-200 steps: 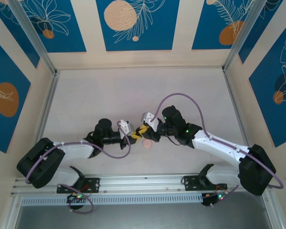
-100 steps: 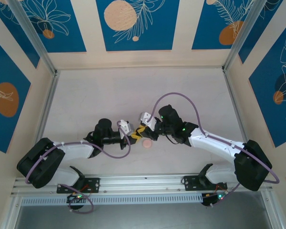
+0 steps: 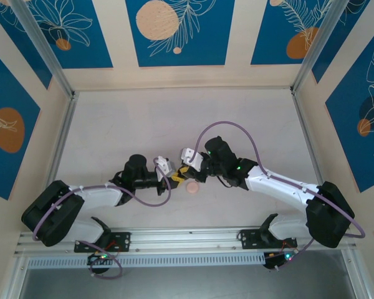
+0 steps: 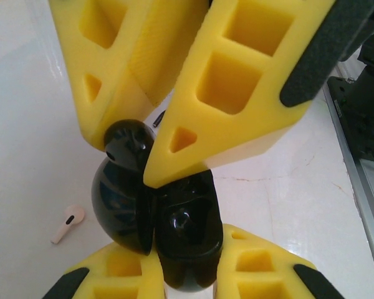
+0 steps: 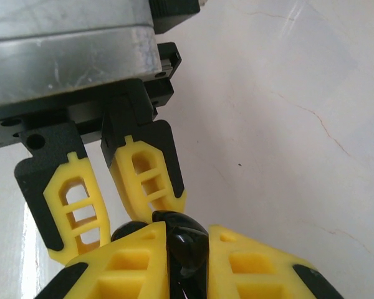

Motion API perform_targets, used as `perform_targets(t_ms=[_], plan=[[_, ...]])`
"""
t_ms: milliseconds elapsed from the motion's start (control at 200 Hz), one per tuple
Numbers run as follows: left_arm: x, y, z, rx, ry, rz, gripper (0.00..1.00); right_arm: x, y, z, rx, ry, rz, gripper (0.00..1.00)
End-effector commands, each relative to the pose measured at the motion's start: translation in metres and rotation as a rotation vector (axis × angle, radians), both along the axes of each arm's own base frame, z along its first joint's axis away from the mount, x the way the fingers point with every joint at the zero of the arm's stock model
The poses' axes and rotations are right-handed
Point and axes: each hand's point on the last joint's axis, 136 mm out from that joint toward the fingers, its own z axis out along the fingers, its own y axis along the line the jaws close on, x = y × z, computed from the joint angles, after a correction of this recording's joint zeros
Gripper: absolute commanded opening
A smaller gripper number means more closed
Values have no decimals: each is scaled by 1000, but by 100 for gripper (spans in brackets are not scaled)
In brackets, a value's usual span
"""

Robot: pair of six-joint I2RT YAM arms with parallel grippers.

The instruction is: Insert wireless bluetooth earbuds into charging case

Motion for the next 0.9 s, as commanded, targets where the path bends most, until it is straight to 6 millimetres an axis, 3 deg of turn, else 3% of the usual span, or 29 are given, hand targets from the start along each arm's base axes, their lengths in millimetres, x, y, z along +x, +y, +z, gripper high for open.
perform_targets(t_ms=[0,365,620,890], plan=[[1,-10,35,-75,-83,-38,10,-6,-4,-6,-58,3,23,18],[3,-10,38,-83,-93,-31,10,-22,3,0,-11,41,91,18],[2,-10,42,-97,-97,-31,10,-23,5,-4,-12,53,92,18],[4,-11,44,-113,-92,-26,10,-29,8,4,43,58,110,17]])
